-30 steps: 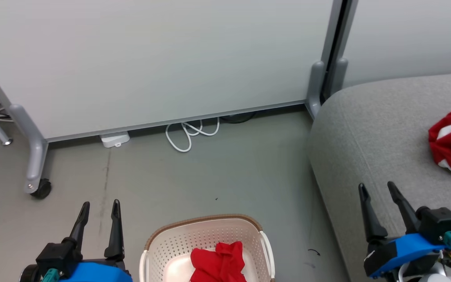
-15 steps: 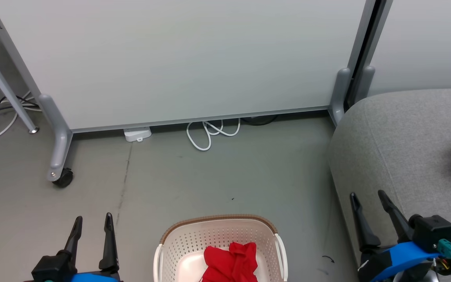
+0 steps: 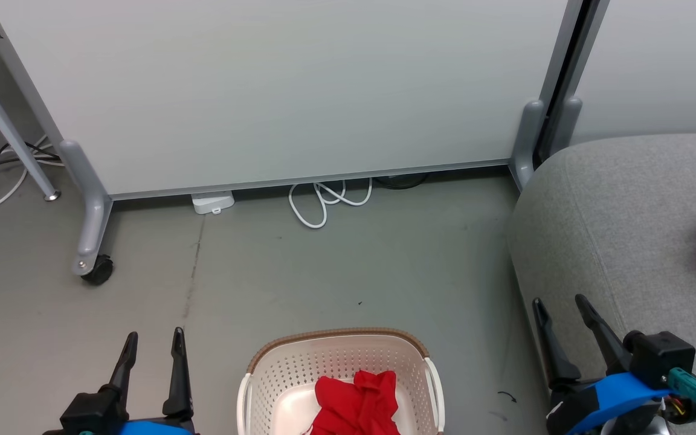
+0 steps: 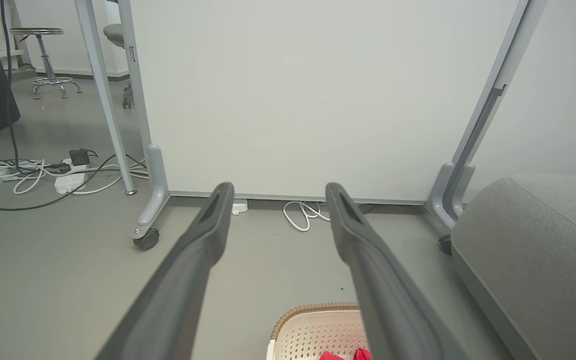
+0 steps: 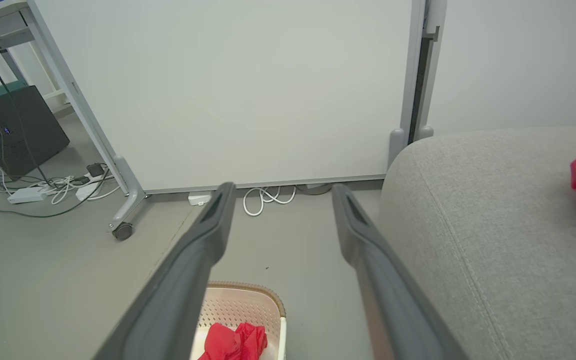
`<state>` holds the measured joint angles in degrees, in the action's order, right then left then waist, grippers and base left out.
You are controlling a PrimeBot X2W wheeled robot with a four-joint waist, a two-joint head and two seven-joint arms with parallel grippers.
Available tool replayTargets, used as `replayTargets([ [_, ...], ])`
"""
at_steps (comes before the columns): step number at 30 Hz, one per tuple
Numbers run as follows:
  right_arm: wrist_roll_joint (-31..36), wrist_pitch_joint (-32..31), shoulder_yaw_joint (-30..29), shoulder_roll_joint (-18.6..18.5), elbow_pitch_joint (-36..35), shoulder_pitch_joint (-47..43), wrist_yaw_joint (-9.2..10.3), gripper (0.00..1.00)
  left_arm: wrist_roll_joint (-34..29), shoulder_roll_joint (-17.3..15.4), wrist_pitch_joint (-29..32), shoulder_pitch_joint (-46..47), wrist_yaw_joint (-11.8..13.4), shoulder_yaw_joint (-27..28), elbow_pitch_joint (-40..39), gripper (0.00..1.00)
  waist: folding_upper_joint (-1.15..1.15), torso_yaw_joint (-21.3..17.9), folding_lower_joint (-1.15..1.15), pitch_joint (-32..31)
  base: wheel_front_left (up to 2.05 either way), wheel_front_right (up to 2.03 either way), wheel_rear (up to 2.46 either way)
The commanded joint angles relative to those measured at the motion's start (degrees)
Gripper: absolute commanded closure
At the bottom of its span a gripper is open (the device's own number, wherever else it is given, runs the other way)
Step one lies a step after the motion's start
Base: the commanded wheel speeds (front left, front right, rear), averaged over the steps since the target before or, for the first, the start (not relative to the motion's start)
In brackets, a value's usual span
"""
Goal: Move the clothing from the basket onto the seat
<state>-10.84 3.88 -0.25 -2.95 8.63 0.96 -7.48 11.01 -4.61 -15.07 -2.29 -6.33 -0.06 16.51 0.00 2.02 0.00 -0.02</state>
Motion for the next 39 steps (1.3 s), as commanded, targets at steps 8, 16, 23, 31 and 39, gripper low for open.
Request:
replayTargets([
  [8,-0.5,0.4,0.3,0.1,-0.2,1.1,-0.03,0.0,-0.5,0.3,-0.2,-0.3,0.3,-0.2,-0.7,0.0,0.0,-0.5,0.0,0.9,0.0,0.0,0.0],
  [16,-0.6,0.5,1.3,0.1,-1.2,2.7,-0.03,0.0,0.6,0.6,-0.2,2.2,0.1,-0.9,-0.6,0.0,0.0,-2.2,0.0,4.3,0.0,0.0,0.0],
  [23,-0.6,1.0,3.3,0.1,-2.6,6.2,-0.03,0.0,1.6,0.7,-0.2,6.4,-0.4,-2.3,2.4,0.0,0.0,-6.0,0.0,10.9,0.0,0.0,0.0],
  [31,-1.2,2.5,5.7,0.1,-3.5,10.4,-0.03,0.0,2.3,0.1,-0.2,14.2,-0.9,-5.8,12.4,0.0,0.0,-11.6,0.0,19.7,0.0,0.0,0.0],
  [39,-2.4,4.9,7.3,0.1,-3.0,13.0,-0.03,0.0,4.0,-1.7,0.3,22.7,-1.3,-10.5,24.5,0.0,0.0,-17.1,0.0,28.0,0.0,0.0,0.0],
])
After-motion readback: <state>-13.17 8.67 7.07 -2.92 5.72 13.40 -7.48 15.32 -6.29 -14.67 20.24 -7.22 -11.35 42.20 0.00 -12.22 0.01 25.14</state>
